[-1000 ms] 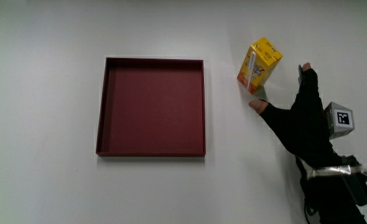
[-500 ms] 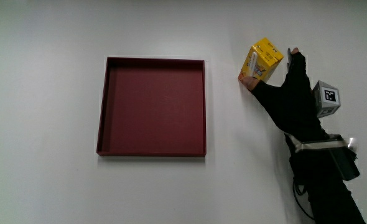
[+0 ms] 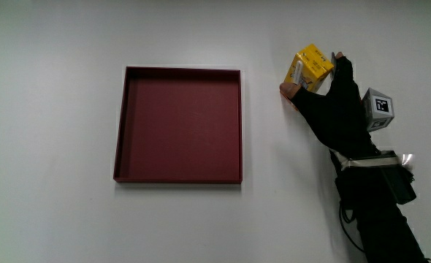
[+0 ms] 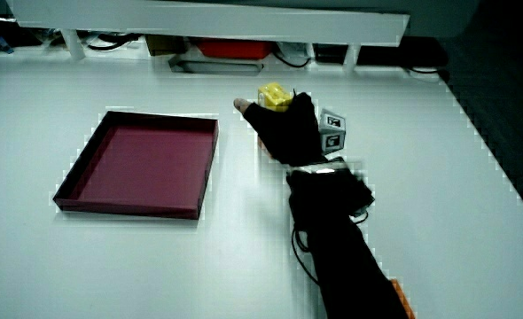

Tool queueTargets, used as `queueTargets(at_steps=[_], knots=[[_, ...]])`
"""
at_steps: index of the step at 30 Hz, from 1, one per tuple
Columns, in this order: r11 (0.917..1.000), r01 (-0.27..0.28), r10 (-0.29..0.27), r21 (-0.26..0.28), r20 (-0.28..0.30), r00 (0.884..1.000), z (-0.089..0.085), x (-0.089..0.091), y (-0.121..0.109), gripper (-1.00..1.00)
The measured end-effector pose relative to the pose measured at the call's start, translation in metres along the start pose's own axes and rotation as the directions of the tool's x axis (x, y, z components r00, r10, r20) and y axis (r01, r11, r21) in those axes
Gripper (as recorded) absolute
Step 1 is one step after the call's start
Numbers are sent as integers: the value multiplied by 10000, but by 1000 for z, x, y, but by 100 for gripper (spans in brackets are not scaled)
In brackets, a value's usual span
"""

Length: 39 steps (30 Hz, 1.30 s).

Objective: Pick ice redtea

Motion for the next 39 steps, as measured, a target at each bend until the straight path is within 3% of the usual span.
queueTargets(at_steps=[1, 3, 4, 9, 14, 21, 26, 33, 36, 39], knots=[[9973, -195, 150, -710, -630, 9979, -3, -7, -4, 7], [9998, -188, 189, 12, -201, 9996, -4, -10, -8, 15], [9988, -156, 122, -468, -715, 9974, -3, -6, -6, 19], [9989, -400, 436, 243, -1726, 9840, 1, 3, -8, 37], [9979, -356, 459, 537, -2068, 9773, 2, 5, -9, 56], [9940, -510, 714, 968, -2211, 9726, 2, 6, -9, 81], [9902, -641, 881, 1242, -1990, 9760, 2, 2, -12, 100], [9846, -940, 1198, 1477, -1767, 9769, 3, 5, -12, 100], [9855, -782, 1045, 1504, -1758, 9789, 2, 3, -14, 100], [9835, -1081, 1326, 1451, -1715, 9762, 3, 0, -14, 100]])
